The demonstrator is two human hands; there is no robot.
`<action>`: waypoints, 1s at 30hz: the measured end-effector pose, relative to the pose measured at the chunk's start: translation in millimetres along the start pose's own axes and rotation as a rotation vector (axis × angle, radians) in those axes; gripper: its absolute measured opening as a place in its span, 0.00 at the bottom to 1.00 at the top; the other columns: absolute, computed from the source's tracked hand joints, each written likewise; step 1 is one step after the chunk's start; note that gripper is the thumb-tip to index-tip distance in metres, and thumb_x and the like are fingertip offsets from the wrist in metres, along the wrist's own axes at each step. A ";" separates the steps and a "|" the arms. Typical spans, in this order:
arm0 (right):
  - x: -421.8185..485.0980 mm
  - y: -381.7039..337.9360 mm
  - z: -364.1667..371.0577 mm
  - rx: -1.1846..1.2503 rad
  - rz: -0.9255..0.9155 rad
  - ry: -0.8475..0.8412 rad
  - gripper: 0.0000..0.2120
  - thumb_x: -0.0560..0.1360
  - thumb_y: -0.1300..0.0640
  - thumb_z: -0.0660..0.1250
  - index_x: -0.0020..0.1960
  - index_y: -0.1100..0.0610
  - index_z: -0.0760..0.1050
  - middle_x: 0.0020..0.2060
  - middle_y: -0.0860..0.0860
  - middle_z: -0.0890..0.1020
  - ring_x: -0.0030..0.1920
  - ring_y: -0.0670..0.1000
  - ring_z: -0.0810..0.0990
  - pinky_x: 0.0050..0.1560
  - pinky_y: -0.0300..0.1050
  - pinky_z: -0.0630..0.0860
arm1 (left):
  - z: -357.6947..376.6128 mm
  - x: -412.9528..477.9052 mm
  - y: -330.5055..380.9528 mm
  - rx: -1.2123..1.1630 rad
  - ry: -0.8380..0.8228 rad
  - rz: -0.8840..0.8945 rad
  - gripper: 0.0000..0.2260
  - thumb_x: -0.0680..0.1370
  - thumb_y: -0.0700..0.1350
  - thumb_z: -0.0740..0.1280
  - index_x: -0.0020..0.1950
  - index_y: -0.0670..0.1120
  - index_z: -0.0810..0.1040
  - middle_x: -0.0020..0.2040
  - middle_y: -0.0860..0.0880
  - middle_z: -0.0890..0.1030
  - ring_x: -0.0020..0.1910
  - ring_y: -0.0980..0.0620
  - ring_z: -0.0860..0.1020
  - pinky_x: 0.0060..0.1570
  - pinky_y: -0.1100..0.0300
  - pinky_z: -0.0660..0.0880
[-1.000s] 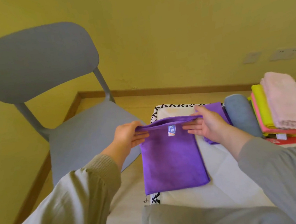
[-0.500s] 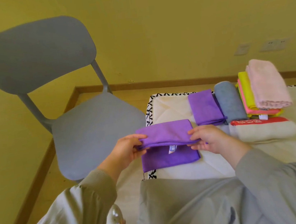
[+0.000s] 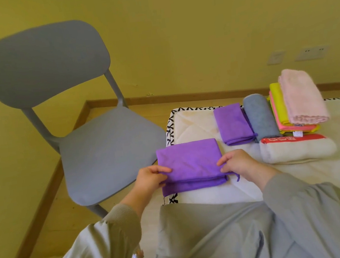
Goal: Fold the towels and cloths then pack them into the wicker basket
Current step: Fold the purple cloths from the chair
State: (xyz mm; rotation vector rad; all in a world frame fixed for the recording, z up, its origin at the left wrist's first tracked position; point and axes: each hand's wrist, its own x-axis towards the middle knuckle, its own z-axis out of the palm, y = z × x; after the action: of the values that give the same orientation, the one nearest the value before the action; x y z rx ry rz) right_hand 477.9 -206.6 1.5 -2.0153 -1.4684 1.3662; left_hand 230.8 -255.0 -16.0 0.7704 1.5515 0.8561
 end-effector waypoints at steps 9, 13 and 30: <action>-3.0 -1.9 1.4 -0.113 0.119 -0.083 0.11 0.69 0.74 0.68 0.36 0.60 0.78 0.33 0.50 0.76 0.38 0.54 0.77 0.48 0.54 0.79 | 1.0 -5.4 -16.9 0.042 -0.041 -0.094 0.13 0.75 0.30 0.62 0.39 0.43 0.82 0.44 0.45 0.78 0.40 0.50 0.76 0.34 0.61 0.77; -1.4 1.9 6.6 -0.155 0.103 -0.058 0.14 0.69 0.72 0.68 0.32 0.56 0.75 0.32 0.50 0.76 0.41 0.57 0.78 0.51 0.60 0.79 | -0.7 -6.1 -18.1 0.190 -0.015 -0.068 0.13 0.75 0.30 0.63 0.39 0.44 0.81 0.42 0.47 0.77 0.37 0.51 0.75 0.35 0.62 0.76; 35.1 24.3 22.5 -0.056 0.169 0.022 0.21 0.69 0.54 0.72 0.56 0.66 0.73 0.47 0.59 0.81 0.45 0.57 0.81 0.42 0.45 0.77 | 9.3 11.2 -32.6 0.222 0.168 -0.117 0.08 0.75 0.40 0.66 0.54 0.43 0.73 0.51 0.44 0.77 0.45 0.49 0.77 0.47 0.53 0.78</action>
State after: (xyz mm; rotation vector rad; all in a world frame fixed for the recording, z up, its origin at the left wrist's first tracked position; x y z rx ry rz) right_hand 474.4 -193.3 -44.7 -2.2266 -1.3675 1.3756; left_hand 237.9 -261.4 -50.4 0.7718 1.8446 0.6831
